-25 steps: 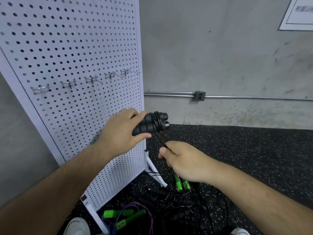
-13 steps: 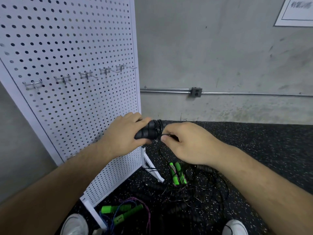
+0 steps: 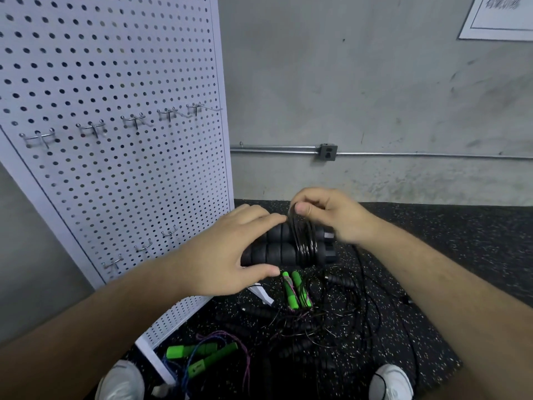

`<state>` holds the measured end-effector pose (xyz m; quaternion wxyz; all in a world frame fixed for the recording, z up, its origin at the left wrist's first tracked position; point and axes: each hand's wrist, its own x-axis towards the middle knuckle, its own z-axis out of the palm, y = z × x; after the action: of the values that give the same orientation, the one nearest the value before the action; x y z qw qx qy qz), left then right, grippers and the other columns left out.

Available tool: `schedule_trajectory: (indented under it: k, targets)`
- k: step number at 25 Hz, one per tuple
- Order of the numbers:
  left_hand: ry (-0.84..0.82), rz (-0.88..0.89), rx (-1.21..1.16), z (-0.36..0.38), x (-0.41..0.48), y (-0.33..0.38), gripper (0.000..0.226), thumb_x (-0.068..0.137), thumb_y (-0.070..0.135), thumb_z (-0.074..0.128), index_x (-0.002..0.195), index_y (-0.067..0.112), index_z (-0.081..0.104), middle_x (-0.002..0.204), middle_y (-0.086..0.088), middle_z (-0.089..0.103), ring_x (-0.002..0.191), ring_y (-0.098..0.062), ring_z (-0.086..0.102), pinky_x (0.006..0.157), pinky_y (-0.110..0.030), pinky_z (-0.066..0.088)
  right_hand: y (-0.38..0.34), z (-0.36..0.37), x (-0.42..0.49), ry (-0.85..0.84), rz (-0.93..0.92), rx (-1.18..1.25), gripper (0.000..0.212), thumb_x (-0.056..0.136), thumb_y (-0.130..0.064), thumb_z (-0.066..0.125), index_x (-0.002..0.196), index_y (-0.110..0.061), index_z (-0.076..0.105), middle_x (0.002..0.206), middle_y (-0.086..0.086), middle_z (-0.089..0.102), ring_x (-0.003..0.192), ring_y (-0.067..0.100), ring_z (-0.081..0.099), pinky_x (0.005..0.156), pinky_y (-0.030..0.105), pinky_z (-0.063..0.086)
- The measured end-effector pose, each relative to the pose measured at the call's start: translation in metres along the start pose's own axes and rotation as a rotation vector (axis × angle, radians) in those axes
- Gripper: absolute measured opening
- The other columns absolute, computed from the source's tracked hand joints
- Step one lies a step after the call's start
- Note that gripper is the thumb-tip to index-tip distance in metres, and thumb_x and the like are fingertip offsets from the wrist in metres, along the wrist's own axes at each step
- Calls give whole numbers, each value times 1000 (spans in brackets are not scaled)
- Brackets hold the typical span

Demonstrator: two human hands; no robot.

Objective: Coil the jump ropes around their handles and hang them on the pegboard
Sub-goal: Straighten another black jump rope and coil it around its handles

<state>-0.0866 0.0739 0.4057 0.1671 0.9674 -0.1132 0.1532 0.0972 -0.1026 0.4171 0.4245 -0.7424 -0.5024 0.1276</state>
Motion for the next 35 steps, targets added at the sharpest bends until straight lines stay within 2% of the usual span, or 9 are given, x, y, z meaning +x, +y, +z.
schedule_trajectory:
  k: [2,3,5,8,12,14,19,27,35]
  targets:
    - [48,-52,-21,-6,-1,-2,73,88,52,71,151,31,40,130,18,45,126,-1,38,110,-21,30,3,20,-6,-97,109,121,16,97,-9,60,110,0,65,86,4,61,78,11,58,73,17,49]
    - [87,-81,-5,-9,-1,-6,73,87,54,70,150,31,40,130,18,45,125,-1,38,110,-21,29,1,34,-10,-134,159,83,13,100,-6,56,109,-6,66,80,-2,57,70,9,53,65,14,47]
    - [173,-125,38,-15,1,-20,70,86,55,69,146,30,44,127,14,49,120,-3,41,107,-23,32,-5,65,-15,-168,216,40,24,107,-26,44,96,-22,65,69,-7,49,58,12,42,52,26,41]
    - [206,-160,134,-16,3,-46,66,86,49,74,142,28,48,119,8,53,112,-9,45,102,-33,39,-19,90,-16,-117,202,30,32,108,-36,35,95,-17,58,68,-6,50,61,14,45,58,36,42]
    - [216,-255,212,-14,6,-70,71,85,49,74,146,25,48,119,5,54,112,-14,46,103,-40,42,-41,87,-23,-129,190,-180,33,108,-37,35,98,-15,57,70,-9,50,51,0,48,49,16,33]
    - [199,-284,245,-14,6,-78,72,85,51,74,146,24,48,117,6,53,111,-15,46,102,-43,43,-53,79,-27,-136,176,-240,37,108,-37,34,99,-11,59,68,-9,49,49,-1,49,46,16,33]
    - [120,-243,273,-6,5,-78,67,85,50,75,141,25,50,114,5,56,107,-16,48,99,-43,44,-73,56,-35,-139,59,-466,34,106,-41,39,88,-18,56,67,-4,55,59,10,51,56,35,39]
    - [-45,-165,261,11,4,-63,69,83,49,76,142,24,51,120,7,56,111,-13,47,102,-43,42,-87,13,-35,18,-124,-897,30,103,-48,41,103,-28,63,93,-9,64,84,15,58,63,30,34]
    - [-45,14,123,8,5,-21,71,82,44,80,143,21,53,124,10,54,116,-9,43,106,-31,34,-36,-13,-6,152,-216,-706,28,100,-46,52,106,-27,71,103,-12,70,96,12,62,78,36,52]
